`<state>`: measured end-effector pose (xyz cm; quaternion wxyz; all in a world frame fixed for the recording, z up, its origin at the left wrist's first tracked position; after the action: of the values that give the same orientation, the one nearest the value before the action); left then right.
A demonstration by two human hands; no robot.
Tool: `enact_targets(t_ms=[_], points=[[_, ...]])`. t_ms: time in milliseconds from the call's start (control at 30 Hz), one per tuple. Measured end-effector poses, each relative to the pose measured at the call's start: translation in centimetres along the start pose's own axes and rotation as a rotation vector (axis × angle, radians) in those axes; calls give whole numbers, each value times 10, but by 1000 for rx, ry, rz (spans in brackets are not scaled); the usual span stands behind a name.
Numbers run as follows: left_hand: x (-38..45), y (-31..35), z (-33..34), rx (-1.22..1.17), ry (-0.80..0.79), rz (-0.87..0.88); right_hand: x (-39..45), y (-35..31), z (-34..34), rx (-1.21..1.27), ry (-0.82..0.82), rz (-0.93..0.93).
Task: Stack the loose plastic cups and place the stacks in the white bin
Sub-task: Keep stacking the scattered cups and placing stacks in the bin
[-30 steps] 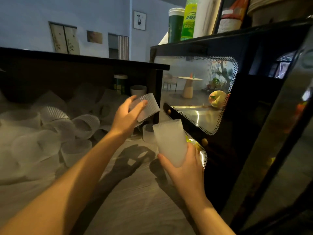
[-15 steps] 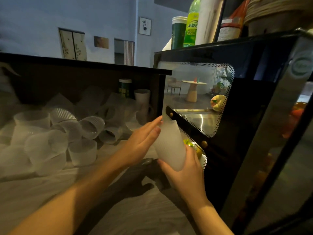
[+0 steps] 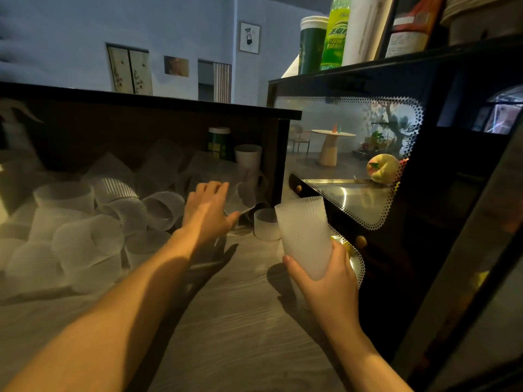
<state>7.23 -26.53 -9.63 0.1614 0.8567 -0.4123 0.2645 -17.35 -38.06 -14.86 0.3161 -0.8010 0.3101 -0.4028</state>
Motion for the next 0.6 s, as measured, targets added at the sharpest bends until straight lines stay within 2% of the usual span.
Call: enact_targets(t_ms=[100, 167, 333, 433, 600], points=[[16, 8, 10, 165, 11, 75, 0, -1, 1, -5, 6, -6], [22, 10, 13, 224, 46, 55, 0, 0, 2, -5, 7, -7], [27, 1, 21, 224, 74, -4, 2, 2, 4, 17, -5, 4], [27, -2, 15, 117, 117, 9, 2, 2, 4, 7, -5, -3], [13, -10, -5, -370, 142, -11, 2, 1, 4, -8, 3, -14]])
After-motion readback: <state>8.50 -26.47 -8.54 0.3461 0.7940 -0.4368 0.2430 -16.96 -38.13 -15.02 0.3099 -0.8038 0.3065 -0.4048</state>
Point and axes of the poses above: each hand's wrist, its own x-axis towards the middle knuckle, its own z-axis out of the palm, y = z × x, the point moved 10 cm from there along x, towards the middle knuckle, and after that the axes turned 5 degrees about z, right-handed, at the moved point
